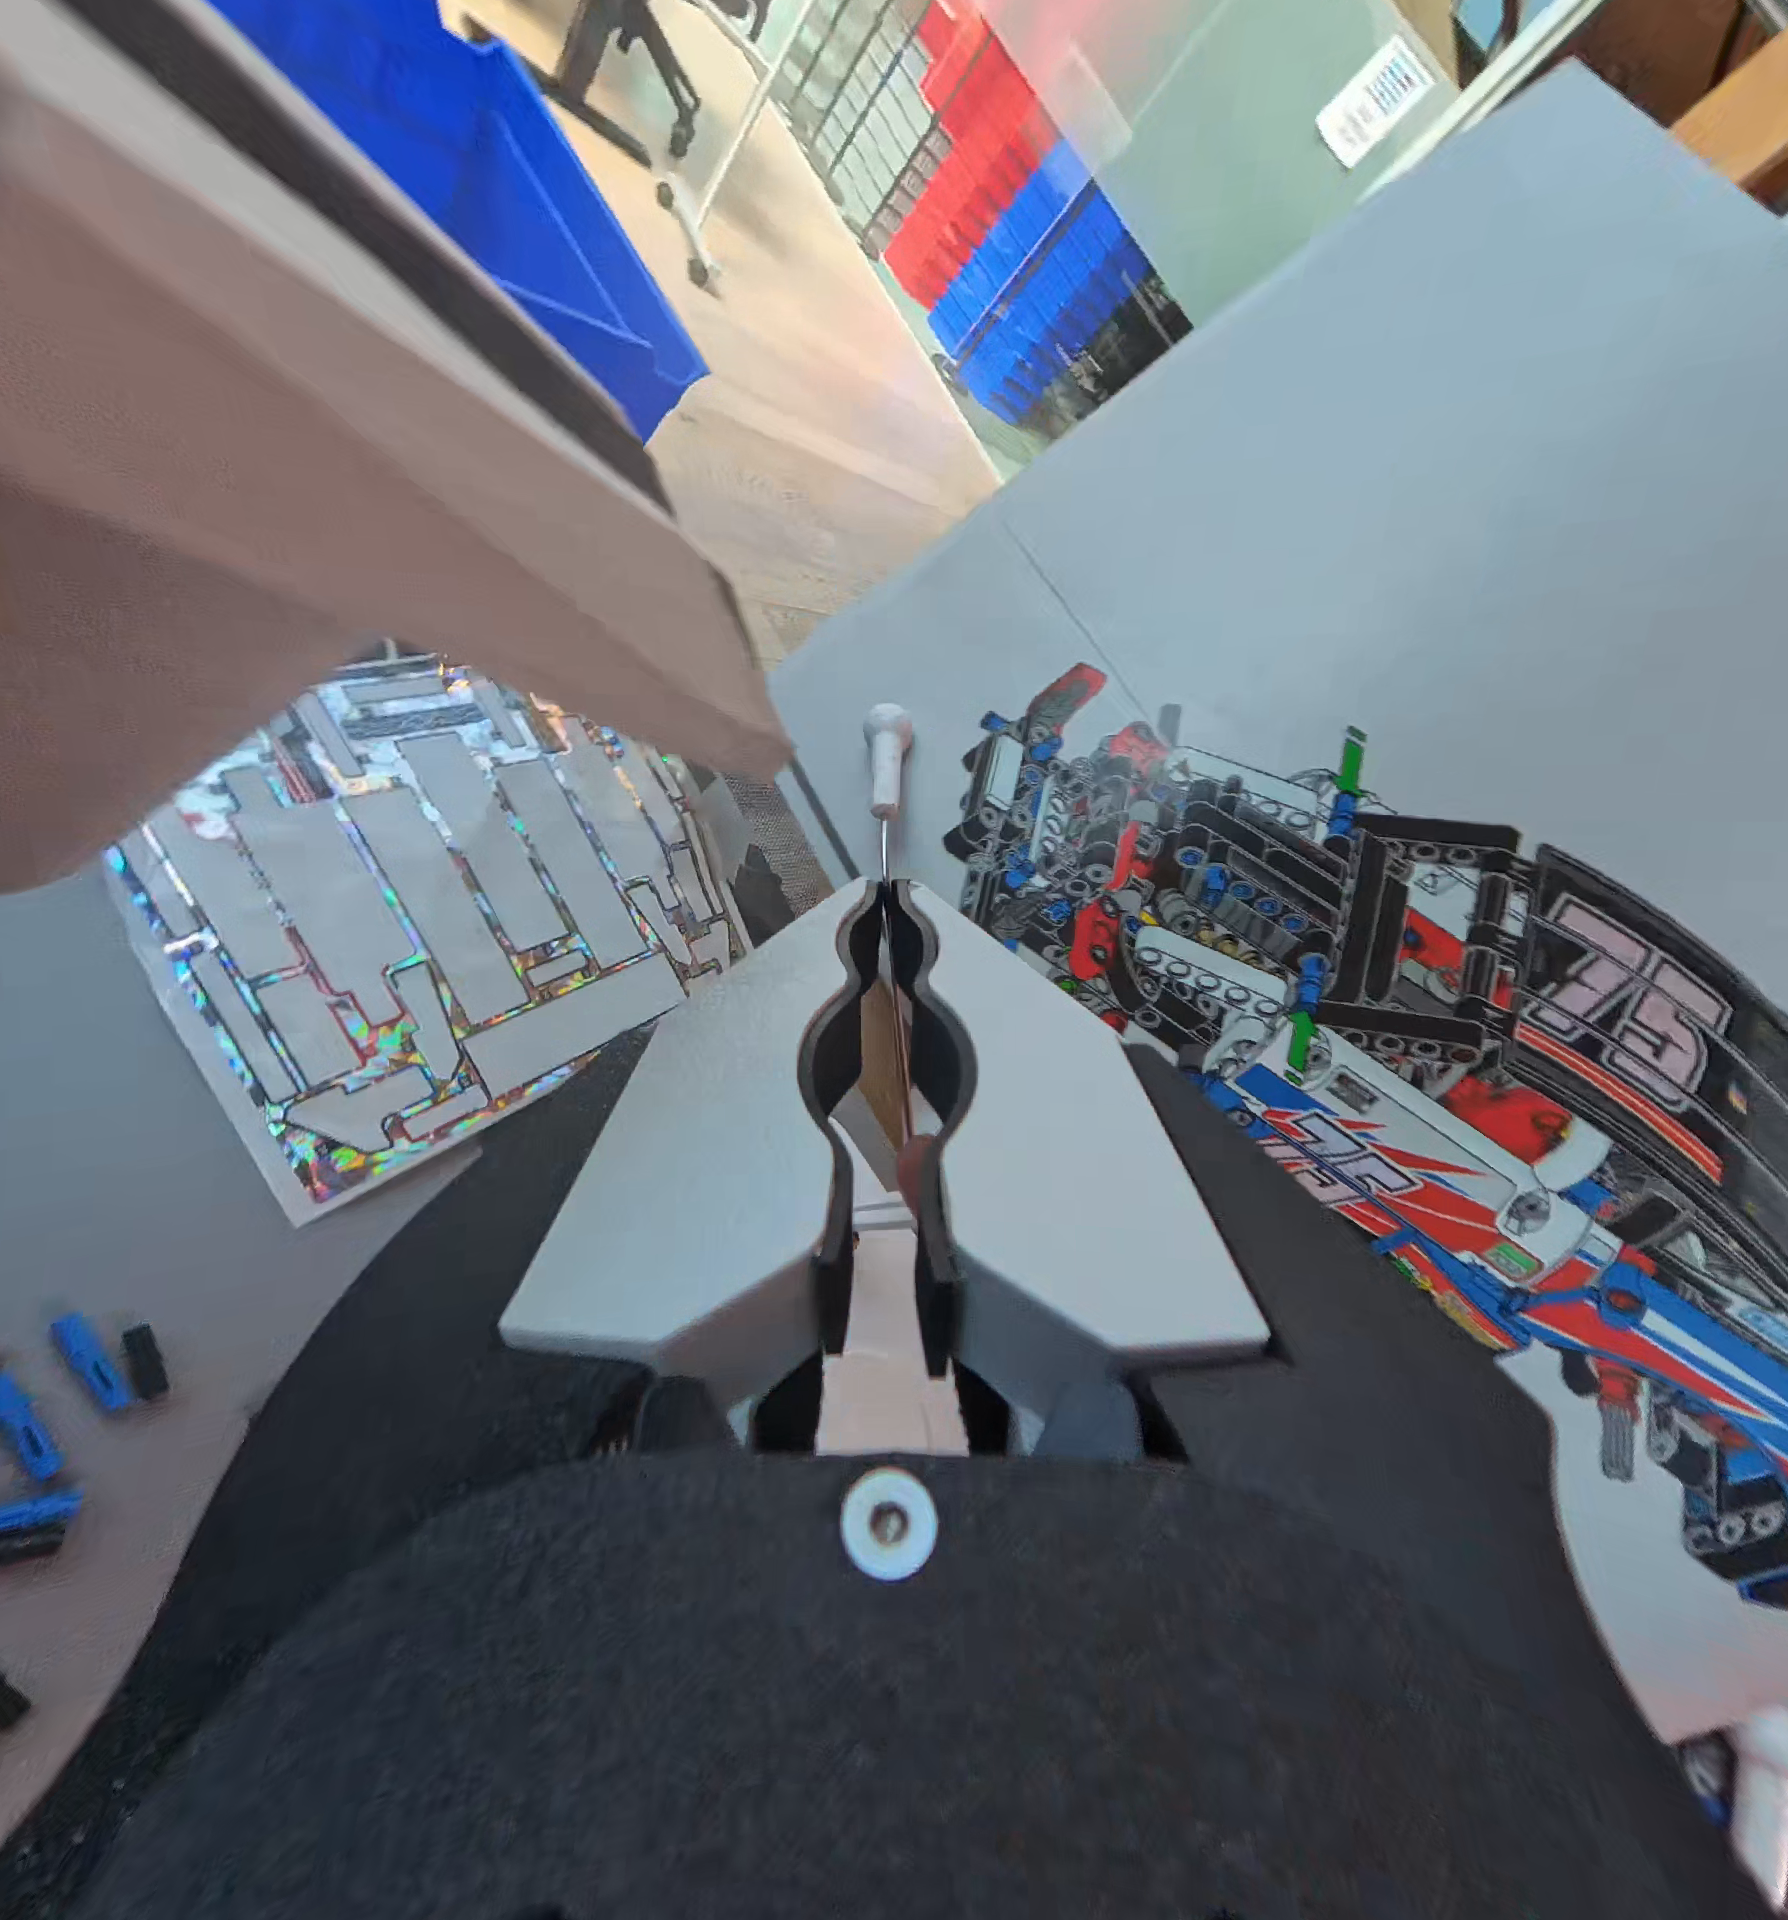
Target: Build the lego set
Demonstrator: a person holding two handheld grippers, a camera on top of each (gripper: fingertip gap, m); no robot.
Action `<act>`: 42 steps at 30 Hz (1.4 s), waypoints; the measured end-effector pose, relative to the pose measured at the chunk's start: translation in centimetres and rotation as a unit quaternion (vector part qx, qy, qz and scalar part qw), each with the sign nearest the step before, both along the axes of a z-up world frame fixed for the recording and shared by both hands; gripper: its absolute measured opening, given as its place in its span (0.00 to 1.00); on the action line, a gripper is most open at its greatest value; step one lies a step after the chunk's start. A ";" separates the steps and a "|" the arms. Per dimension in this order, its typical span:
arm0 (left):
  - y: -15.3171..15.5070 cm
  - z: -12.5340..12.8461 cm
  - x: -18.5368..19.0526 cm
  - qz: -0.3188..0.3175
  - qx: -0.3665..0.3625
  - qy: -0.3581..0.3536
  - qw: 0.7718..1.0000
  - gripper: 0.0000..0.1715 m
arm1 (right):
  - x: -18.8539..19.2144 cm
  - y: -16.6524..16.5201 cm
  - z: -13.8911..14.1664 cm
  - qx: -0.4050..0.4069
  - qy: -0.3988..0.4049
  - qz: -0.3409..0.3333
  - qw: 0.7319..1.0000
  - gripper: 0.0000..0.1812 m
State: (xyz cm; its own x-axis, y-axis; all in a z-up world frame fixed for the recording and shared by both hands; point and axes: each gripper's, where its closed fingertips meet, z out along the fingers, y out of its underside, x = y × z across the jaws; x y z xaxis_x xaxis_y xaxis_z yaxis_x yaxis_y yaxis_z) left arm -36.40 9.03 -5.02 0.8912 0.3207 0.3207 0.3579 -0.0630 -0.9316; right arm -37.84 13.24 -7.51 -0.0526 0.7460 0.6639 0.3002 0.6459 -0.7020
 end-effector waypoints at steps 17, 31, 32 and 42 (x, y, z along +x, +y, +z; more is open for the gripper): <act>4.6 -3.4 -2.9 0.045 -0.014 -0.014 0.999 0.13 | 12.4 15.9 4.4 -0.034 0.107 -0.173 0.979 0.07; 3.1 -5.9 -1.6 0.037 0.110 -0.207 0.972 0.16 | 13.1 12.9 6.6 -0.067 0.165 -0.155 0.972 0.18; 2.9 -5.8 -1.7 0.047 0.113 -0.203 0.971 0.17 | 12.3 11.6 7.4 -0.063 0.167 -0.145 0.973 0.22; -1.6 -2.2 -2.5 0.086 0.091 -0.047 0.991 0.22 | 7.4 13.7 7.2 0.008 0.118 -0.253 0.960 0.44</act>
State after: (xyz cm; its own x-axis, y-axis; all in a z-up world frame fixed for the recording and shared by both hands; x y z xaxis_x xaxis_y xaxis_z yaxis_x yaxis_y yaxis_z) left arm -38.87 7.40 -7.20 0.7914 0.3951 0.4665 0.4352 0.1718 -0.8838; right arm -30.46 26.97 -0.33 0.4666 0.6258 0.6250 0.4118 0.4716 -0.7797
